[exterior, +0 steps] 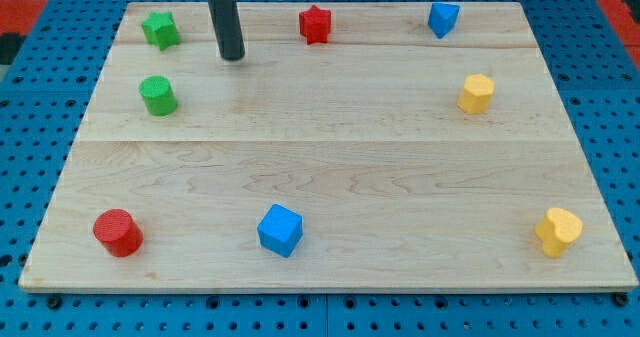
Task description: Move the green star diagonally top right to the green circle
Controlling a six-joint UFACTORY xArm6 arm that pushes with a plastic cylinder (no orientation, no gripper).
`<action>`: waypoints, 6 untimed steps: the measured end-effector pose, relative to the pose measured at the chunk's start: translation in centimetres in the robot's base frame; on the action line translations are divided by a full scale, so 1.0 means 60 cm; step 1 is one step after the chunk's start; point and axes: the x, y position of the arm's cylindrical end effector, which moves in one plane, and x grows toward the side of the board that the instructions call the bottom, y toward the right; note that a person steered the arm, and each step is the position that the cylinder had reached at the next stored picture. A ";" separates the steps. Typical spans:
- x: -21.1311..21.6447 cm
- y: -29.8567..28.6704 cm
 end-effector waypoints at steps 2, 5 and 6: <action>-0.127 -0.130; -0.048 -0.210; -0.048 -0.041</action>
